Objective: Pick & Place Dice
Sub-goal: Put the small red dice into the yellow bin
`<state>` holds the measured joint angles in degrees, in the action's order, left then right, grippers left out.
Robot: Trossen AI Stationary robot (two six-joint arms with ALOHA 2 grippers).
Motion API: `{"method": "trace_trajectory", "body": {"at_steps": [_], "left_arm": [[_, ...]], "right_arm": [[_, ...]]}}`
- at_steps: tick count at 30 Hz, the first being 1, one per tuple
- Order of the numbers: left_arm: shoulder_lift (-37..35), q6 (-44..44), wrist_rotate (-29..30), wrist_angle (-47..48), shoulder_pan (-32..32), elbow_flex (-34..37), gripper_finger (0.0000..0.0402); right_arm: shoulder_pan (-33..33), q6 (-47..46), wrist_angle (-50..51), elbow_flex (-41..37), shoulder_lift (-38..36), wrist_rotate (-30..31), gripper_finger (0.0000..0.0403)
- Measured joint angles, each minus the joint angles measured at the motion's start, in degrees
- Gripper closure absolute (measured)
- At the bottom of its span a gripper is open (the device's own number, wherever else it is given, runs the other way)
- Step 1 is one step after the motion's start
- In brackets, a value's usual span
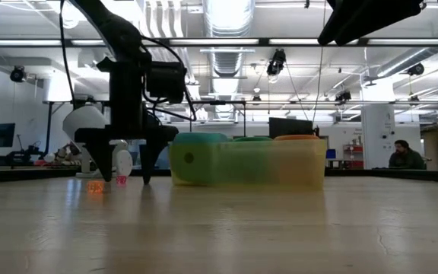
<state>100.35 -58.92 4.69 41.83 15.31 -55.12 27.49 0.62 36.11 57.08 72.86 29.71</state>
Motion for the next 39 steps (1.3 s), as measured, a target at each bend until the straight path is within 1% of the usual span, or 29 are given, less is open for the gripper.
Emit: {"method": "trace_trajectory", "body": {"at_steps": [15,18,20,26,33,36,39], "left_arm": [[-0.10,0.22,-0.57,-0.03,0.22,0.12,0.0002],[-0.05,0.15,-0.66,-0.09,0.22,0.12,0.0009],[0.01,0.01,-0.68,-0.25,0.22,0.12,0.0025],[-0.04,0.05,-1.27,-0.33,0.22,0.14,0.0092],[-0.10,0.01,-1.37,-0.06,0.22,0.29,0.0144],[-0.11,-0.59,-1.49,0.01,0.22,0.37,0.0182],[-0.13,-1.07,-1.51,0.10,0.22,0.38,0.0230]], "right_arm": [[0.00,0.71,-0.04,0.00,0.00,-0.04,0.0229],[0.00,1.10,-0.08,0.00,0.00,-0.04,0.0229],[0.00,1.08,-0.11,0.00,0.00,-0.05,0.0229],[0.00,1.07,-0.30,0.00,0.00,-0.07,0.0229],[0.00,1.01,-0.47,0.00,0.00,-0.09,0.0229],[0.00,1.03,-0.52,0.00,0.00,-0.11,0.0229],[0.00,0.90,-0.56,0.02,0.00,-0.13,0.0229]]}}
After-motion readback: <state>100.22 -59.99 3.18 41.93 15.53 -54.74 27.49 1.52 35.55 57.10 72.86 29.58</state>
